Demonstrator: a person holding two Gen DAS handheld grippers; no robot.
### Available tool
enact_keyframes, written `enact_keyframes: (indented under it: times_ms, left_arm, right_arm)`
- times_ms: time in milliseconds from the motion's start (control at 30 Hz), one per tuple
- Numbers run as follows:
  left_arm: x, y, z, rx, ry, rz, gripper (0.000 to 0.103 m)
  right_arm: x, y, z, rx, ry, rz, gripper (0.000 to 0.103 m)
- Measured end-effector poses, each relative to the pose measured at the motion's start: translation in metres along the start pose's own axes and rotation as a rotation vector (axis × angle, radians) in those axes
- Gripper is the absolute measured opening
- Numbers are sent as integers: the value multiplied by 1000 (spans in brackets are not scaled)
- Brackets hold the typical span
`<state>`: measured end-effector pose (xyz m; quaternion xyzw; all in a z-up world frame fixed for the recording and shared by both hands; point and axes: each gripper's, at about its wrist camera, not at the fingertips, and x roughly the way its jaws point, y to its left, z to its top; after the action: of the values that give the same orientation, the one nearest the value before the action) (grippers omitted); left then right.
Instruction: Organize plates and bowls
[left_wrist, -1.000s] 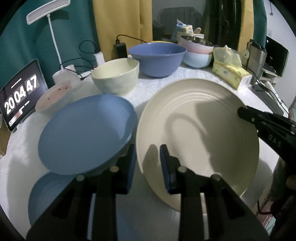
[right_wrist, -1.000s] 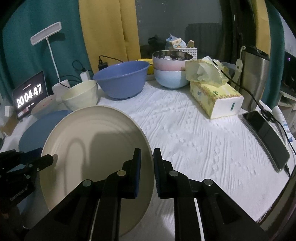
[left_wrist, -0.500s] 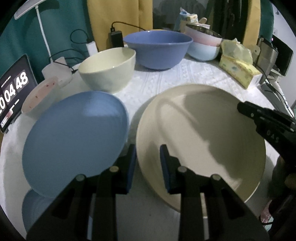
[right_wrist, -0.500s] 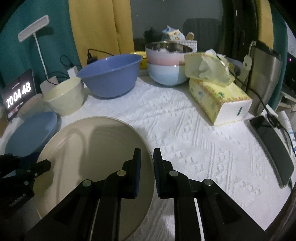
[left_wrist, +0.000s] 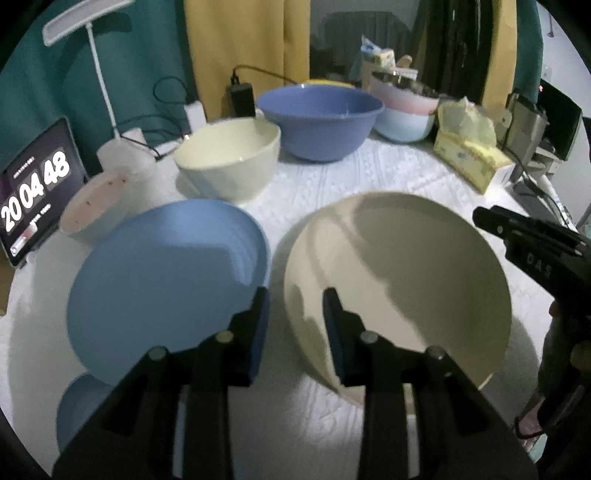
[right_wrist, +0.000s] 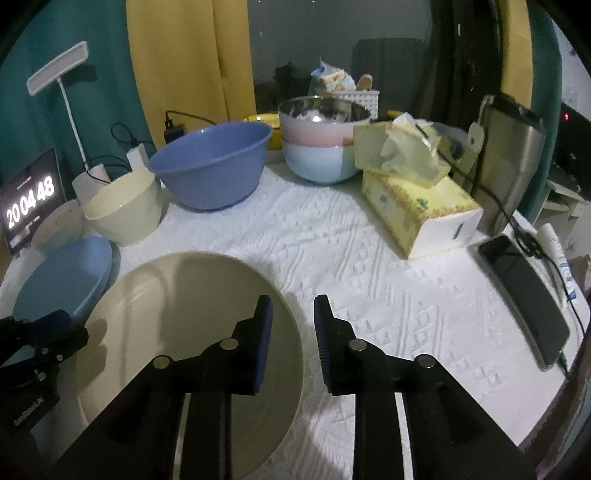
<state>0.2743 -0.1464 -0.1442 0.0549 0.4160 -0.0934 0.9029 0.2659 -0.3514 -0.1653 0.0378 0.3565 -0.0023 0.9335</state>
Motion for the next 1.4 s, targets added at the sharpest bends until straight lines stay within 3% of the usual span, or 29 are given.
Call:
enact_keyframes:
  times_ms: [200,633,1133,1400]
  left_arm:
    - [-28,10,-1,-13,-67,-9,45]
    - [-78,69,-12,-89,-179,33,45]
    - [-79,158,-26,-231,-197,146,45]
    - [-67,185,-29,-274,-170,168,45]
  right_arm:
    - [-22,9,5,-9,-38,-4,26]
    - [-54,64,16,-75,-94,58,27]
    - [-47,124,25,-153,-82,98,27]
    - [-31,147,32,-181,-63,124,27]
